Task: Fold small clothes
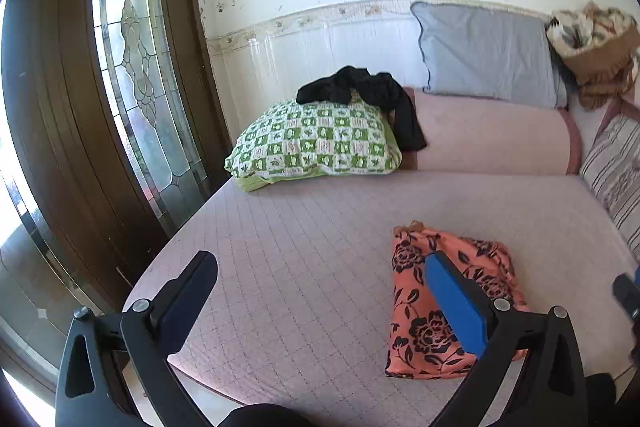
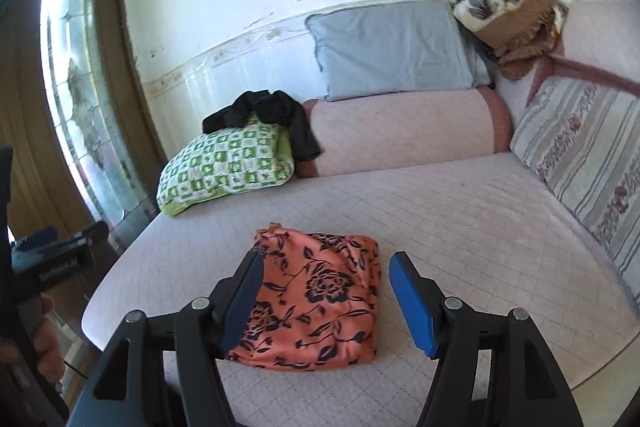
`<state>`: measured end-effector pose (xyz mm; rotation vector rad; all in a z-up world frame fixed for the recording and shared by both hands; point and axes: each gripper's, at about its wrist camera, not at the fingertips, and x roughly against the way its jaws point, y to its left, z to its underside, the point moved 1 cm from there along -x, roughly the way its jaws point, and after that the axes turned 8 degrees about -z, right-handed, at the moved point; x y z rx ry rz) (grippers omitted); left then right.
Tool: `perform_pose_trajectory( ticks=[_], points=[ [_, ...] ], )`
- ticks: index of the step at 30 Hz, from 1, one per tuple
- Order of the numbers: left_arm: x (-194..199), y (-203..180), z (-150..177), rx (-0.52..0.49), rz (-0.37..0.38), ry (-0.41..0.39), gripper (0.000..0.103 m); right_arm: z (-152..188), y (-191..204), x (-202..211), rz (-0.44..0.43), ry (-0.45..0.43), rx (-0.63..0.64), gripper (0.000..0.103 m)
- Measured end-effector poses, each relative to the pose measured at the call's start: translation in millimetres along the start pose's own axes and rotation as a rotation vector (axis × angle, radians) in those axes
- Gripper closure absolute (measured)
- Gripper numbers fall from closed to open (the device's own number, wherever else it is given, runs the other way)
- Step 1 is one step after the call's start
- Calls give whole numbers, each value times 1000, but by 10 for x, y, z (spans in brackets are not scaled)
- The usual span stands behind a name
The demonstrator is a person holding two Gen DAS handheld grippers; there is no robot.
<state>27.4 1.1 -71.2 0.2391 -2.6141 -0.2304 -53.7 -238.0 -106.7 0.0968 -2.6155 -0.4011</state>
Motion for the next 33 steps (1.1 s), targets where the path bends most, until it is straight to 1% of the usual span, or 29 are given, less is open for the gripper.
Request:
perform_pose_trajectory(
  ticks=[3, 5, 9, 15, 22, 27, 29, 33],
  points=[
    [57, 80, -51, 2, 20, -1, 0, -40, 145, 1, -11, -5, 37, 34],
    [124, 139, -70, 21, 32, -18, 0, -71, 225, 14, -7, -10, 58, 34],
    [247, 194, -103, 30, 46, -51, 0, -101, 316, 56, 1, -19, 84, 34],
    [399, 241, -157, 52, 89, -74, 0, -119, 431, 108, 4, -9, 129, 34],
    [554, 238, -160, 34, 120, -95, 0, -116, 443, 129, 9, 13, 105, 34],
    [634, 228, -133, 24, 143, -98, 0, -78, 520, 139, 16, 48, 119, 34],
    [679, 238, -123, 26, 144, -105, 0, -67, 561, 182, 21, 47, 131, 34],
    [762, 289, -123, 30, 141, -118, 0, -101, 597, 294, 24, 18, 134, 34]
  ],
)
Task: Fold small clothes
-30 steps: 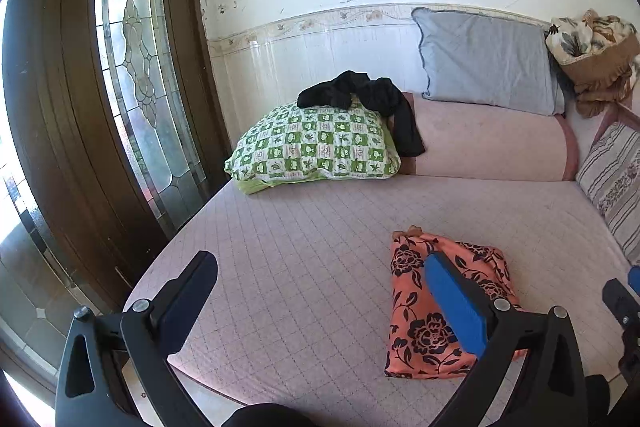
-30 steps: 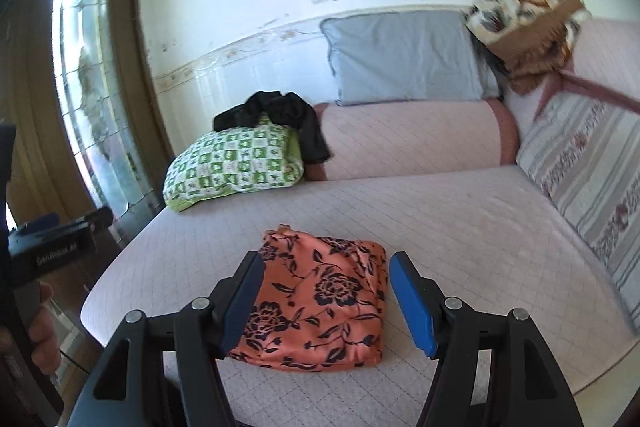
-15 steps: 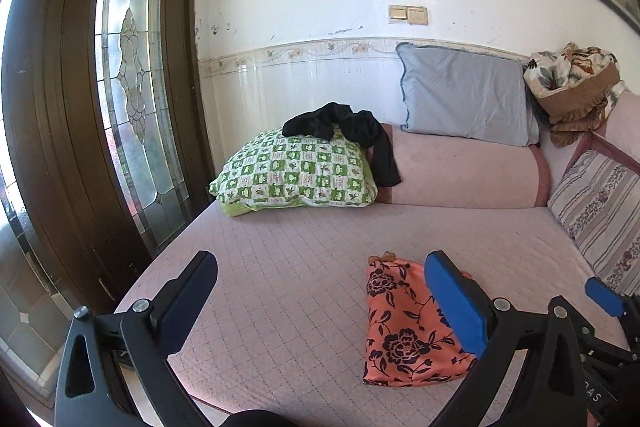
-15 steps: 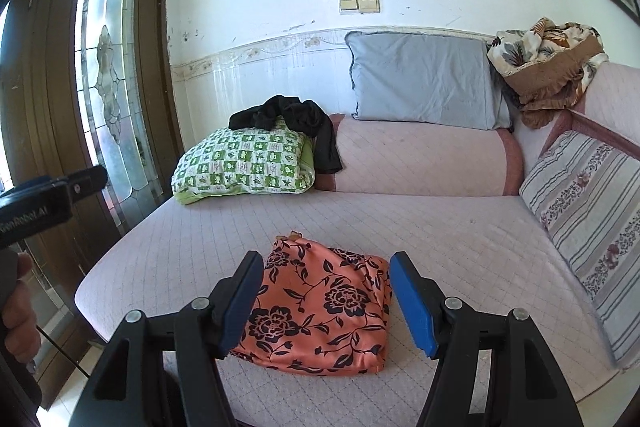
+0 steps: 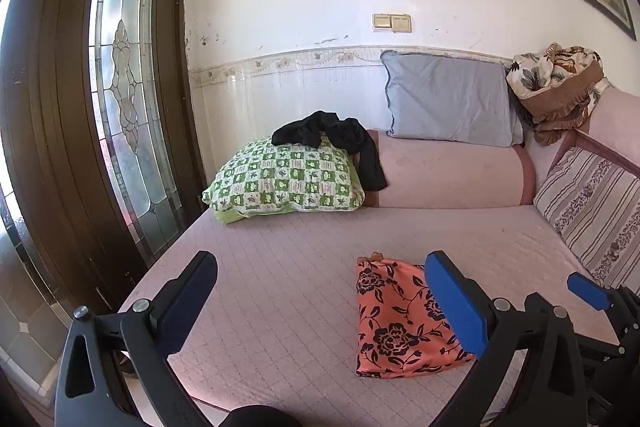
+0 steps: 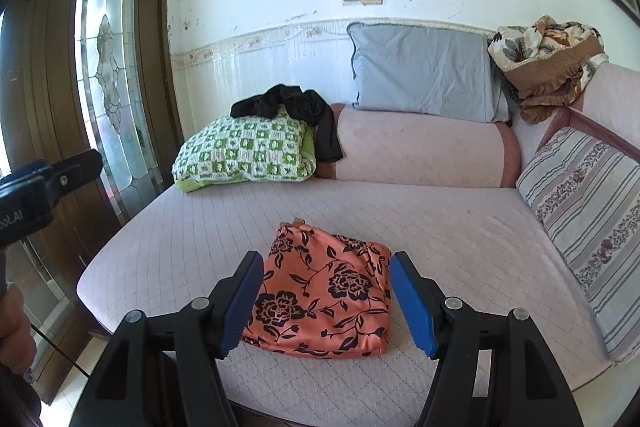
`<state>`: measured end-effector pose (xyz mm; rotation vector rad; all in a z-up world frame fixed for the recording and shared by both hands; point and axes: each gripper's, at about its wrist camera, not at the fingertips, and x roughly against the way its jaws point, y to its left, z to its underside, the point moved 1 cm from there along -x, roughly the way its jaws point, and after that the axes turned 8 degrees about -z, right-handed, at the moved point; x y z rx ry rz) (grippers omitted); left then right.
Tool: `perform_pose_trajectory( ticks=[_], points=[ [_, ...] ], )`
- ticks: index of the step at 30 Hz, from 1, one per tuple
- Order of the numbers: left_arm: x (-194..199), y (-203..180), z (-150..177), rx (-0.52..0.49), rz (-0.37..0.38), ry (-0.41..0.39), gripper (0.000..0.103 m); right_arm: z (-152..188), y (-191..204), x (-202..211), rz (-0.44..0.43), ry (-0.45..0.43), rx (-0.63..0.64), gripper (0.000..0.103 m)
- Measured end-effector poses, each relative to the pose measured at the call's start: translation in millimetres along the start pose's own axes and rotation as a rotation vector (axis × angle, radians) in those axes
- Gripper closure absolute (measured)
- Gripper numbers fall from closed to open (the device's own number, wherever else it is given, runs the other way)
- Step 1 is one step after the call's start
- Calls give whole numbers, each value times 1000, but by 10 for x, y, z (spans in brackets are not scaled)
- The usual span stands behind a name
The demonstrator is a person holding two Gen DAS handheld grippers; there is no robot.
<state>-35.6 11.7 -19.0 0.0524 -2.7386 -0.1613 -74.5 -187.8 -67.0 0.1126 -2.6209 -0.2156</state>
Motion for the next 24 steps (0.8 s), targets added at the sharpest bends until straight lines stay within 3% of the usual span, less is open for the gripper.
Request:
perform_pose_trajectory(
  ticks=[24],
  points=[
    [219, 13, 14, -28, 5, -24, 0, -63, 88, 242, 13, -55, 9, 34]
  ],
)
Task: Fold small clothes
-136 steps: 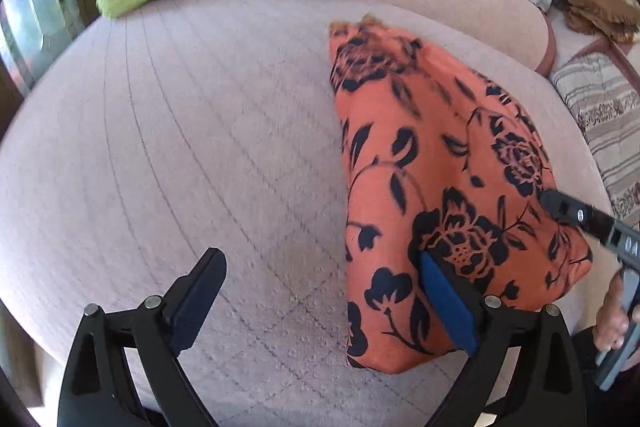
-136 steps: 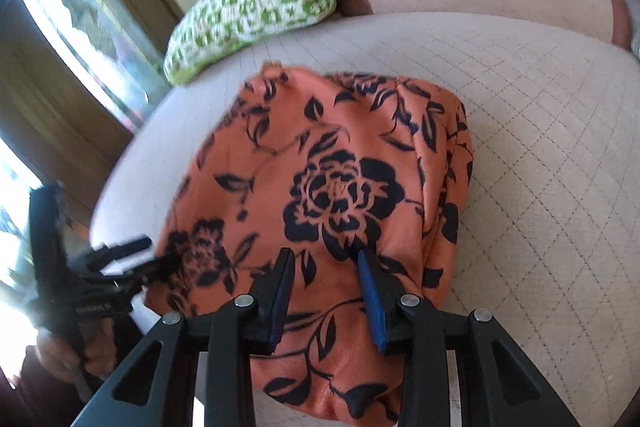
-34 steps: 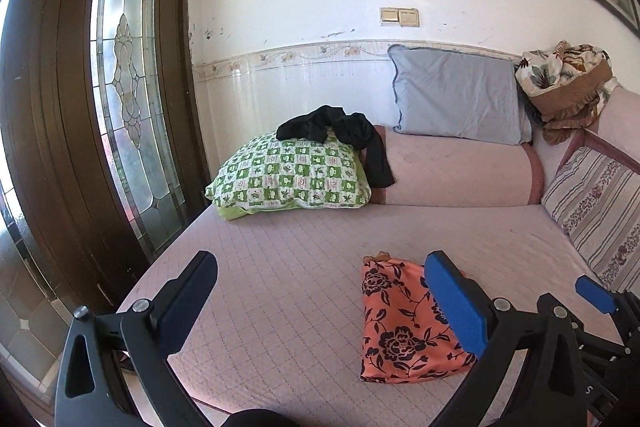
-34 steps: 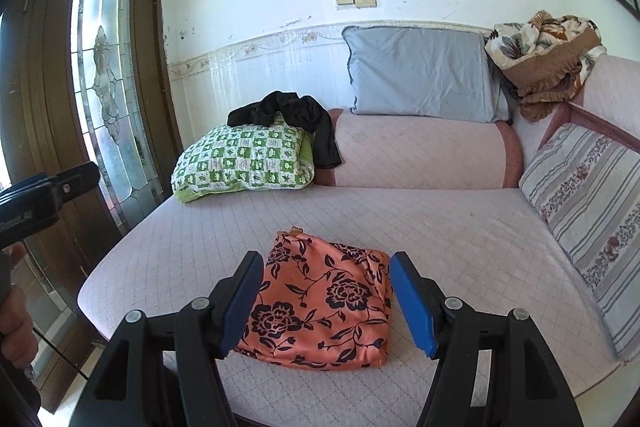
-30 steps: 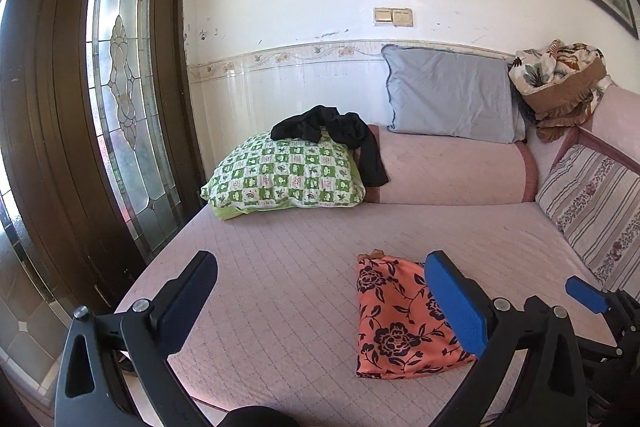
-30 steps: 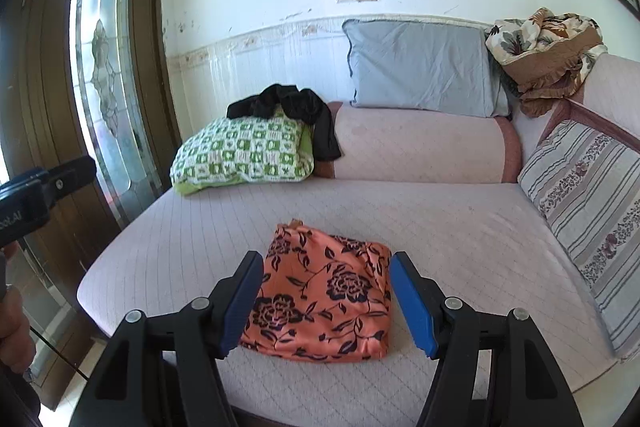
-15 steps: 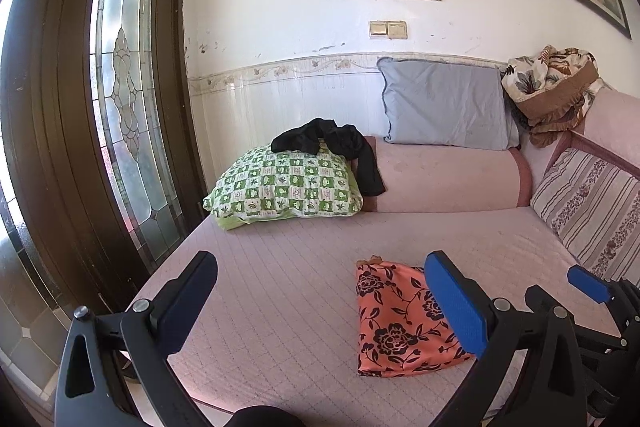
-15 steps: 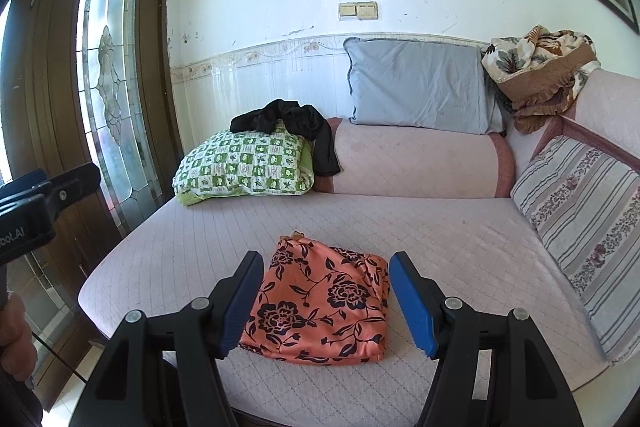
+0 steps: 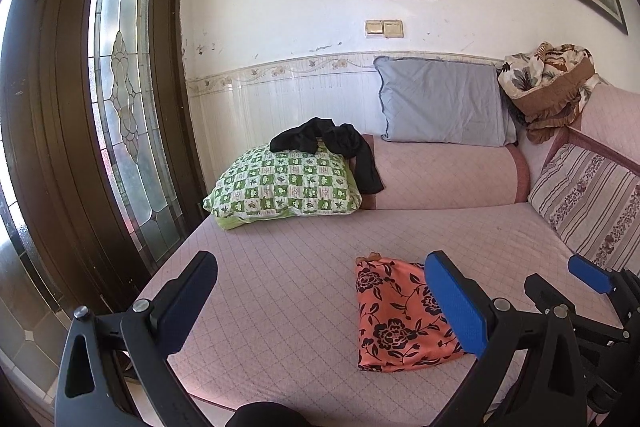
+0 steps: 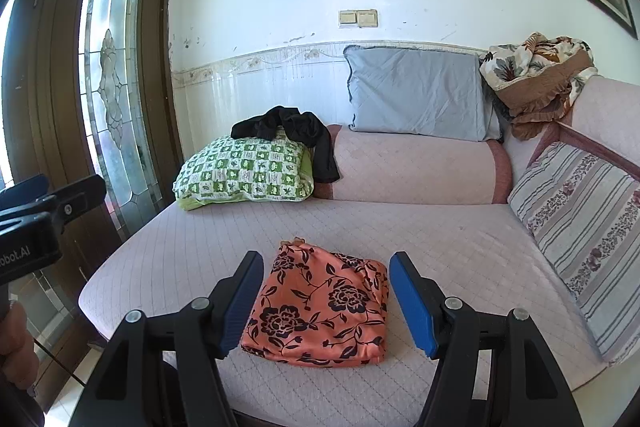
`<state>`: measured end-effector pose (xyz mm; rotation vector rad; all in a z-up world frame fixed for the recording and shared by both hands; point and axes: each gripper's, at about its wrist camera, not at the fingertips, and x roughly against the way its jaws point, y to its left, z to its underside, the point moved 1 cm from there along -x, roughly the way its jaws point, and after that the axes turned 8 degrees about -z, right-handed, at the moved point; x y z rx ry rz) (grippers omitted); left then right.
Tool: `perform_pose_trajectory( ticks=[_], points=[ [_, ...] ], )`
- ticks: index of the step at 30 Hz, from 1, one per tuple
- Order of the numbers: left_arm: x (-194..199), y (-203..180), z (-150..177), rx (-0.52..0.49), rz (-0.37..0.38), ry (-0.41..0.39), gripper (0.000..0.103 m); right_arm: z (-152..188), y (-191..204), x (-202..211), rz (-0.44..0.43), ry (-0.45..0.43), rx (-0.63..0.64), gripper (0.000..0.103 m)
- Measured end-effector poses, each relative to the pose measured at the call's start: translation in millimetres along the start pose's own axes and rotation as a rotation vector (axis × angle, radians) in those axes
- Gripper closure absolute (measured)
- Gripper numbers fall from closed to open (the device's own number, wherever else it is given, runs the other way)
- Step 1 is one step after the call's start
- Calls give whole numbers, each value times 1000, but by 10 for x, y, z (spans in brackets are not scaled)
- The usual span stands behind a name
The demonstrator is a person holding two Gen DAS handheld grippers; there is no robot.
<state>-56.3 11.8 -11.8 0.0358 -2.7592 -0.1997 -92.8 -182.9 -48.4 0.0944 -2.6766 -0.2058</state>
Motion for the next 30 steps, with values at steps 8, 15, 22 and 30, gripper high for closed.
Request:
perform_pose_trajectory(
  ticks=[8, 15, 22, 30],
  points=[
    [27, -10, 11, -6, -8, 3, 0, 3, 20, -4, -6, -3, -4, 34],
    [-17, -7, -2, -5, -10, 9, 0, 7, 10, -73, -6, 15, -5, 34],
    [-105, -53, -38, -17, -2, 15, 0, -34, -11, -192, -3, 29, -7, 34],
    [-227, -107, -93, -25, 3, 23, 0, -66, -8, -318, -1, 44, -4, 34]
  ],
)
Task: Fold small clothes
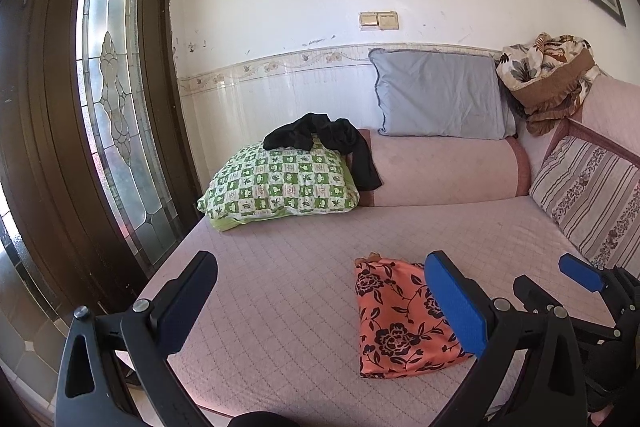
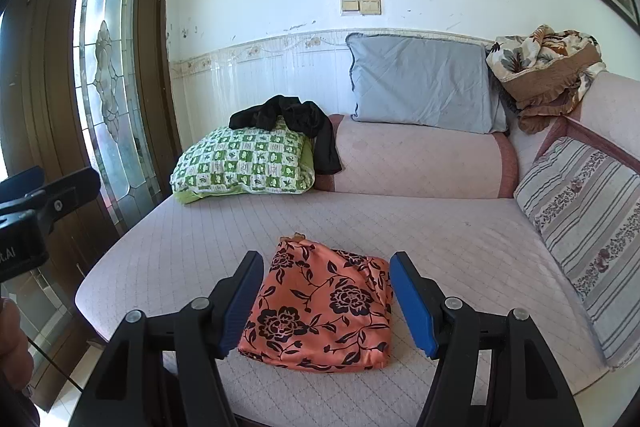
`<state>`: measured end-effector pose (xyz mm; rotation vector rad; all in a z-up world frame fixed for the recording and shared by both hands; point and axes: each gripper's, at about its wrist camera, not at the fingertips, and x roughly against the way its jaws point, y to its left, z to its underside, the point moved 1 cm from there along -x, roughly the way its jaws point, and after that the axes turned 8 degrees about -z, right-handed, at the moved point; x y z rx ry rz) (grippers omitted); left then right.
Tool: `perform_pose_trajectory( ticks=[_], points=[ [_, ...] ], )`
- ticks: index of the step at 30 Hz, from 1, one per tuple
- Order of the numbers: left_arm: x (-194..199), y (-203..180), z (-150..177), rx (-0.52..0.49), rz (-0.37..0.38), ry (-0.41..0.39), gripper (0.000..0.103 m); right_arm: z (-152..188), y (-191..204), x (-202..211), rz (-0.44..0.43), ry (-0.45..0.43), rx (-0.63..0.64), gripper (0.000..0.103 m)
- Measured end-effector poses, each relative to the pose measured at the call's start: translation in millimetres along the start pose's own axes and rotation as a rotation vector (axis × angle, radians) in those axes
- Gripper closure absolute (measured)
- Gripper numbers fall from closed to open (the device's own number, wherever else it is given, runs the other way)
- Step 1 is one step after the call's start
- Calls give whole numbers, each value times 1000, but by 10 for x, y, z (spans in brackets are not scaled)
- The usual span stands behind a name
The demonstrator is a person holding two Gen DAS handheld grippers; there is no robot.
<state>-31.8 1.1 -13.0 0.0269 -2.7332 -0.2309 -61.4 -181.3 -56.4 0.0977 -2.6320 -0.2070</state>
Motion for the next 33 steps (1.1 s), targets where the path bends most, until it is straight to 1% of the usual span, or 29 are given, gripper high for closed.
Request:
perform_pose_trajectory(
  ticks=[11, 25, 30, 33],
  points=[
    [-122, -42, 28, -8, 17, 12, 0, 7, 6, -119, 14, 16, -5, 34],
    [-343, -50, -3, -13, 22, 31, 0, -92, 58, -399, -7, 36, 2, 34],
    [-486, -90, -22, -11, 42, 48, 0, -131, 39, -552, -22, 49, 1, 34],
    [-694, -129, -38, 1, 70, 78, 0, -143, -61, -693, -36, 55, -8, 34]
  ],
)
